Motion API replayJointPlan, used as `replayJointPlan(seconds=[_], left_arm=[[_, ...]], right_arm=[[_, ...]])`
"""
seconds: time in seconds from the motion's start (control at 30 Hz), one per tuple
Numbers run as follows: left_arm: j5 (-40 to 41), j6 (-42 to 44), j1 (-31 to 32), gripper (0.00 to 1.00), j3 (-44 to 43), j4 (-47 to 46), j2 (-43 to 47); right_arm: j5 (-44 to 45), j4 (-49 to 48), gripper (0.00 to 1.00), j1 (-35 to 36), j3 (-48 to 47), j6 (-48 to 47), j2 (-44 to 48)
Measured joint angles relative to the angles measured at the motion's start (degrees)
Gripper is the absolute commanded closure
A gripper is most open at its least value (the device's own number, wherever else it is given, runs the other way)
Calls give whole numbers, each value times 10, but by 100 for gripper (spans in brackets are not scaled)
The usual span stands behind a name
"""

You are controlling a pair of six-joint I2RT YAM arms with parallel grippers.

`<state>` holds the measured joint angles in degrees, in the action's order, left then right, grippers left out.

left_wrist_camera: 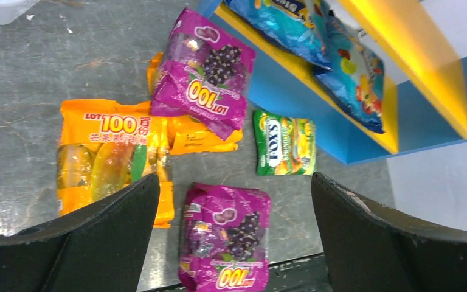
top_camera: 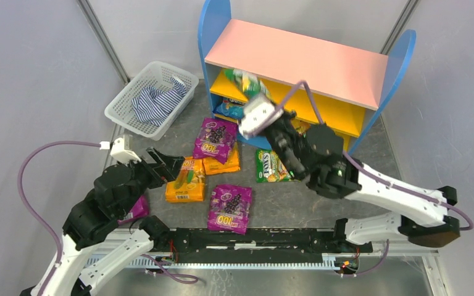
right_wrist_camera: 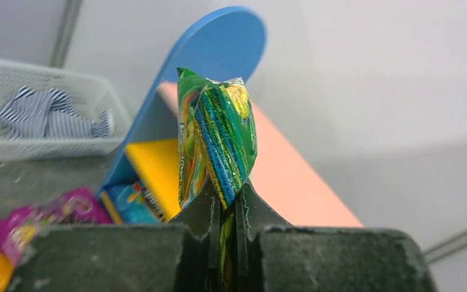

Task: Place and organize the candy bags onto the shelf

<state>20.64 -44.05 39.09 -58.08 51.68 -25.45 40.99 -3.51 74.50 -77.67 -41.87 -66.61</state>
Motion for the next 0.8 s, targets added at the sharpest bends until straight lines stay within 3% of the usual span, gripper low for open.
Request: replayJointPlan(seconds=[0.17, 0.4, 0.6, 0.63, 0.7, 0.8], left_arm=[[6, 24, 0, 0, 26, 0, 0], [19, 39, 0, 0, 57, 0, 14], [19, 45, 0, 0, 61, 0, 16], [19, 46, 0, 0, 62, 0, 16], [19, 46, 0, 0, 65, -3, 16], [18, 46, 0, 0, 72, -8, 16]], right_arm=[[31, 4, 100, -59, -198, -49, -133], [89, -52, 100, -131, -355, -221, -324], [99, -54, 98, -178, -367, -291, -416], [97, -52, 90, -184, -367, -294, -426], [89, -40, 64, -190, -373, -293, -437], [55, -5, 41, -194, -404, -261, -447]])
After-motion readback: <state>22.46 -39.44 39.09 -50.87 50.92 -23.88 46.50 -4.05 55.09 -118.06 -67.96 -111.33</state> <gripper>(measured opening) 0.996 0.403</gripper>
